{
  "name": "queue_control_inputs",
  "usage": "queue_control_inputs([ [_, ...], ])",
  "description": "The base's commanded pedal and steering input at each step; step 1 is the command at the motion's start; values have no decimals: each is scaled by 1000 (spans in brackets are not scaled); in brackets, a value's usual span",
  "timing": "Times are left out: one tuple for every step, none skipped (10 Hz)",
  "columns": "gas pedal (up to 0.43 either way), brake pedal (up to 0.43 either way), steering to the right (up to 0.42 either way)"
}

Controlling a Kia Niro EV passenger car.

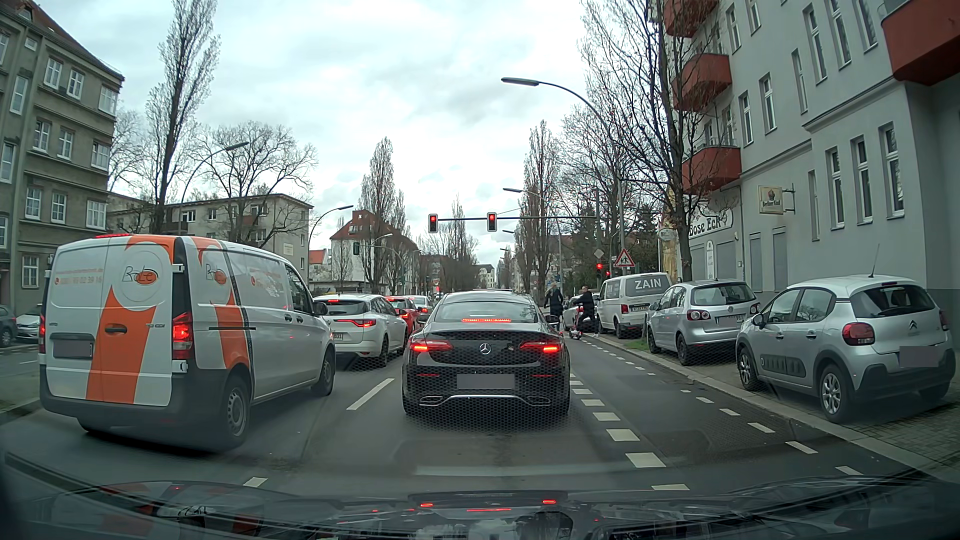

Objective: Follow the waypoints while adhering to traffic rules and regulations

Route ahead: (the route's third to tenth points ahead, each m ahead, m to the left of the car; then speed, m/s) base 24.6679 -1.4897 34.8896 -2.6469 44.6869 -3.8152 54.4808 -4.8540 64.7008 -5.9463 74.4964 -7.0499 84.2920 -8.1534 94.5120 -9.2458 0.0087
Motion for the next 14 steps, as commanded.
queue_control_inputs([
  [0,427,-3],
  [0,433,-3],
  [0,427,-3],
  [0,433,-3],
  [0,427,-3],
  [0,433,-3],
  [0,427,-3],
  [0,427,-3],
  [0,433,-3],
  [0,427,-3],
  [0,433,-3],
  [0,427,-3],
  [0,433,-3],
  [0,433,-3],
])
